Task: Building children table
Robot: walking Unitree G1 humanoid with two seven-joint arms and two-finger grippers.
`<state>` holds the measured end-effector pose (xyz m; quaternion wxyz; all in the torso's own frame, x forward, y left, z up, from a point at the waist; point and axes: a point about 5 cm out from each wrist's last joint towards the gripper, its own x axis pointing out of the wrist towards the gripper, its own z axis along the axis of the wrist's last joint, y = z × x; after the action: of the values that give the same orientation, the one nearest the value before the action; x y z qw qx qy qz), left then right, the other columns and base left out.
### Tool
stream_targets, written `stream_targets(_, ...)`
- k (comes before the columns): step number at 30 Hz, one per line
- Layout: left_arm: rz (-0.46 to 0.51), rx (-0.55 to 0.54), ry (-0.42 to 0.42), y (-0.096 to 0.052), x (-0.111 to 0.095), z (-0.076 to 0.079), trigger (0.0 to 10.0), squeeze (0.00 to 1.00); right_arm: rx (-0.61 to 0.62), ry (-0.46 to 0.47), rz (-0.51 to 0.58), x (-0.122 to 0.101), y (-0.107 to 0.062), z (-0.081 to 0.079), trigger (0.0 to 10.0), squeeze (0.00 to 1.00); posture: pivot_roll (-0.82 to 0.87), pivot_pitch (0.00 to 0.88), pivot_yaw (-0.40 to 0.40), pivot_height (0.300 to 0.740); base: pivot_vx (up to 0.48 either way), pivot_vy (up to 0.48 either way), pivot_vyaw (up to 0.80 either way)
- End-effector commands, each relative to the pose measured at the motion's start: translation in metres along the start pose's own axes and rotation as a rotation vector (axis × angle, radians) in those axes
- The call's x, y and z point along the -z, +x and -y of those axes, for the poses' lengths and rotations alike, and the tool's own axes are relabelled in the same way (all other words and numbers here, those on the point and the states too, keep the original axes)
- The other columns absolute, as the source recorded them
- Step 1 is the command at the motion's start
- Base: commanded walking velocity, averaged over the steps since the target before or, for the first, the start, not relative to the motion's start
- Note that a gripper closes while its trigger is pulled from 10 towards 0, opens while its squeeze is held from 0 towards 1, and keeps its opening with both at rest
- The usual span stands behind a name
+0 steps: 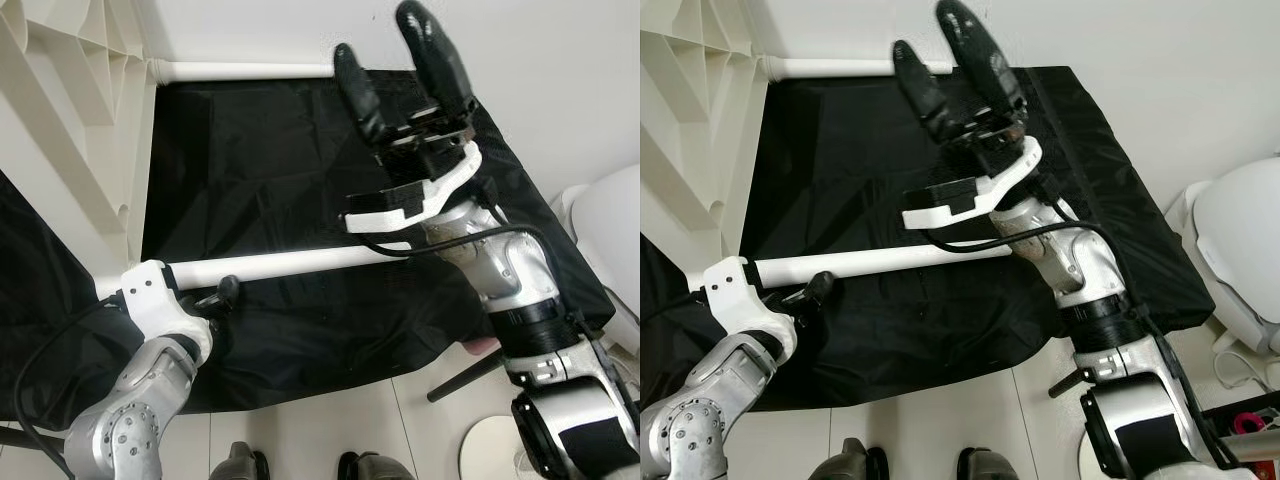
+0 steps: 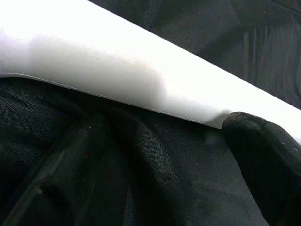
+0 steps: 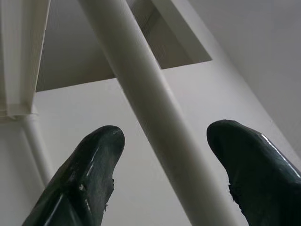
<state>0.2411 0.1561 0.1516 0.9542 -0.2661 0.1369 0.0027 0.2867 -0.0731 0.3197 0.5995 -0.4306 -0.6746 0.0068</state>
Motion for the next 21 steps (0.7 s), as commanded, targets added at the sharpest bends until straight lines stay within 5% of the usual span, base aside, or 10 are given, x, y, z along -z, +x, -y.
stream_targets(1, -0.046, 0.057, -0.067, 0.005, 0.011, 0.016, 10.0, 0.0, -0.023, 0.041, 0.015, -0.001, 0.008, 0.0, 10.0, 0.0, -0.08, 0.143, 0.023, 0.74, 0.0, 0.0, 0.0)
stream_targets(4, -0.05, 0.061, -0.069, 0.007, 0.012, 0.017, 10.0, 0.0, -0.059, 0.091, 0.008, 0.0, 0.025, 0.001, 10.0, 0.0, -0.09, 0.144, 0.023, 0.74, 0.0, 0.0, 0.0)
stream_targets(21, -0.06, 0.069, -0.077, 0.008, 0.015, 0.021, 10.0, 0.0, -0.157, 0.163, -0.031, 0.0, 0.061, 0.002, 10.0, 0.0, -0.1, 0.156, 0.022, 0.74, 0.0, 0.0, 0.0)
